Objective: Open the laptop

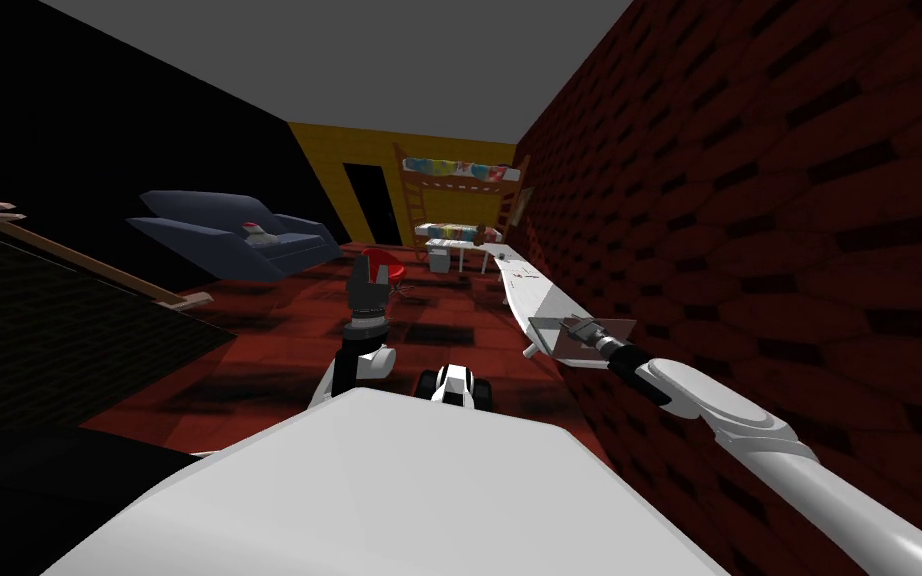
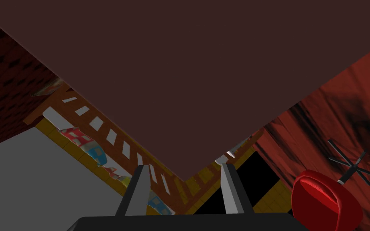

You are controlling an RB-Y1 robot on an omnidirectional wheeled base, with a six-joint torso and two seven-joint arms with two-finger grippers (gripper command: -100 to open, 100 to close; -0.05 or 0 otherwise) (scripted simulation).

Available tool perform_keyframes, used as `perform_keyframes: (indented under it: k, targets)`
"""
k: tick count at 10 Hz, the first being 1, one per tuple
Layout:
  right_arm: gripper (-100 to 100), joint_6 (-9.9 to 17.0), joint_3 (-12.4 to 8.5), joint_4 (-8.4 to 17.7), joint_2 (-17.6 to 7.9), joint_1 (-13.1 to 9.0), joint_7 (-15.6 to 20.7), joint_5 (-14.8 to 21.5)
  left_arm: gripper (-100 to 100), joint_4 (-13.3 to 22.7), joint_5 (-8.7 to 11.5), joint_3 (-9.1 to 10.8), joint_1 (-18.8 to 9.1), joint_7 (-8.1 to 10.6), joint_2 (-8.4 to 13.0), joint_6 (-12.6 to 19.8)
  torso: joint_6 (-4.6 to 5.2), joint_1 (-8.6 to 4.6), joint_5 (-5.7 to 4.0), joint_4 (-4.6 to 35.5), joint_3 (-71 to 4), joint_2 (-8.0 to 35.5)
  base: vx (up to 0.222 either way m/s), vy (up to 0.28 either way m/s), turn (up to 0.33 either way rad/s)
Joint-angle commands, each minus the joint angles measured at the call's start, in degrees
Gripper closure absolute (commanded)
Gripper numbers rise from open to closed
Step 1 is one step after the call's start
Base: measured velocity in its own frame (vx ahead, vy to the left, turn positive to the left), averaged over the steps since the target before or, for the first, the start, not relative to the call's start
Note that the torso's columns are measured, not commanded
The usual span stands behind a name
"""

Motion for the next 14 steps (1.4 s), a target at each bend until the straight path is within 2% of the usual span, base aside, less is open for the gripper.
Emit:
perform_keyframes:
  k: [1, 2, 3, 5, 6, 10, 11, 12, 13, 14]
  targets:
    - [100, -2.1, 0.7, 0.6, -4.0, 2.1, -2.1, -0.6, 0, 0.0, 0.0, 0.00, 0.0, 0.00, 0.0, 0.0, 0.09, 0.09, 0.06, 0.0, -0.1, -0.1, 0.139, 0.040, -0.059]
    - [100, -3.2, 1.0, 0.9, -5.9, 3.2, -3.1, -0.9, 0, 0.0, 0.0, 0.00, 0.0, 0.00, 0.0, 0.0, 0.04, 0.12, 0.05, -0.1, -0.2, -0.3, 0.183, 0.069, -0.071]
    - [100, -3.2, 1.0, 0.9, -5.9, 3.2, -3.1, -0.9, 0, 0.0, 0.0, 0.00, 0.0, 0.00, 0.0, 0.0, -0.08, 0.18, 0.01, -0.2, -0.3, -0.5, 0.131, 0.044, -0.042]
    - [100, -5.3, 1.7, 1.4, -9.9, 5.3, -5.2, -1.5, 0, 0.0, 0.0, 0.00, 0.0, 0.00, 0.0, 0.0, -0.24, -0.06, -0.15, -0.2, -0.2, -0.4, 0.135, 0.056, -0.011]
    - [100, -5.3, 1.7, 1.4, -9.9, 5.3, -5.2, -1.5, 0, 0.0, 0.0, 0.00, 0.0, 0.00, 0.0, 0.0, -0.17, -0.02, -0.11, -0.2, -0.3, -0.5, 0.113, 0.064, -0.018]
    - [100, -9.6, 3.1, 2.6, -17.3, 9.5, -9.4, -2.7, 0, 0.0, 0.0, 0.00, 0.0, 0.00, 0.0, 0.0, 0.17, -0.04, -0.07, -0.1, -0.1, -0.2, 0.159, 0.058, -0.025]
    - [100, -9.6, 3.1, 2.6, -17.8, 9.5, -9.4, -2.7, 0, 0.0, 0.0, 0.00, 0.0, 0.00, 0.0, 0.0, 0.13, -0.02, -0.06, -0.1, -0.1, -0.2, 0.117, 0.051, -0.042]
    - [100, -10.6, 3.4, 2.9, -19.8, 10.6, -10.5, -3.0, 0, 0.0, 0.0, 0.00, 0.0, 0.00, 0.0, 0.0, 0.03, -0.04, -0.06, 0.0, 0.0, 0.1, 0.096, 0.035, -0.012]
    - [100, -10.1, 3.2, 2.9, -18.8, 9.6, -9.8, -2.8, 0, 0.0, 0.0, 0.00, 0.0, 0.00, 0.0, 0.0, 0.06, 0.03, 0.03, 0.1, 0.1, 0.2, 0.053, 0.016, 0.005]
    - [100, -11.4, 4.8, 3.1, -21.0, 11.6, -11.1, -2.4, 0, 0.0, 0.0, 0.00, 0.0, 0.00, 0.0, 0.0, 0.05, 0.09, 0.09, 0.1, 0.2, 0.3, 0.148, 0.020, 0.018]
